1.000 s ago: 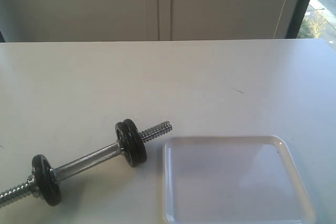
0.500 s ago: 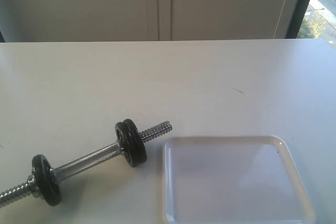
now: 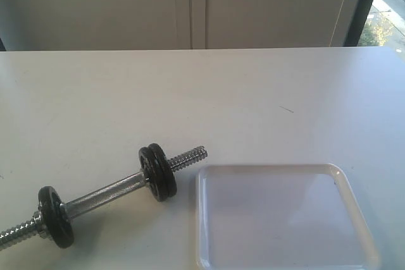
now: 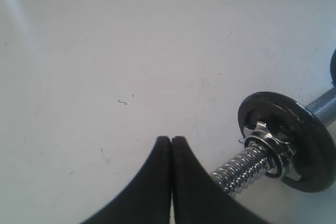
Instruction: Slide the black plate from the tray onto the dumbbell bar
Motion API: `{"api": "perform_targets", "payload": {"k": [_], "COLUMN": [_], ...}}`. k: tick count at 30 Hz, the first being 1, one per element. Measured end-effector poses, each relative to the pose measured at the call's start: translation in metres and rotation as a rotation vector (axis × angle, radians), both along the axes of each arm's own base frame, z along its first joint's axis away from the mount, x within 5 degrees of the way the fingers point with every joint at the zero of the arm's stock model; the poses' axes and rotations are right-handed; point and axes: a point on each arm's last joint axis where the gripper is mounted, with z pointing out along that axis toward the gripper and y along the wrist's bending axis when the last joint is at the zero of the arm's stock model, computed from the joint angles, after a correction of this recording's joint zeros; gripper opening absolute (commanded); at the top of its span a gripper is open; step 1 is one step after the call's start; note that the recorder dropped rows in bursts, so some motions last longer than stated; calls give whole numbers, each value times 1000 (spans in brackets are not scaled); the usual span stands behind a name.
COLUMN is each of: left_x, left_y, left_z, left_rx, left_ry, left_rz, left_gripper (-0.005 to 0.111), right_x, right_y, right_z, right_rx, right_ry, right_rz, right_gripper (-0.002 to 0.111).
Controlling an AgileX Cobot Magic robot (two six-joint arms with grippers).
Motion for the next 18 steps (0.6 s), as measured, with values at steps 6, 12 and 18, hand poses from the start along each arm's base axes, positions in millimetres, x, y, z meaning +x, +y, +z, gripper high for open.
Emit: {"api": "perform_targets", "payload": {"k": [6,12,18], "left_x": [0,0,0], "left_y": [0,0,0], "left_z": [0,0,0], "left_rx": [0,0,0], "left_ry": [0,0,0], "left_rz": [0,0,0], "left_gripper": [0,0,0], "right_x": [0,0,0], "right_y": [-2,-3,-3], "right_z": [0,0,0], "right_rx": [0,0,0], "right_ry": [0,0,0], "right_rz": [-29,-50,-50], "right_gripper": [0,0,0]}}
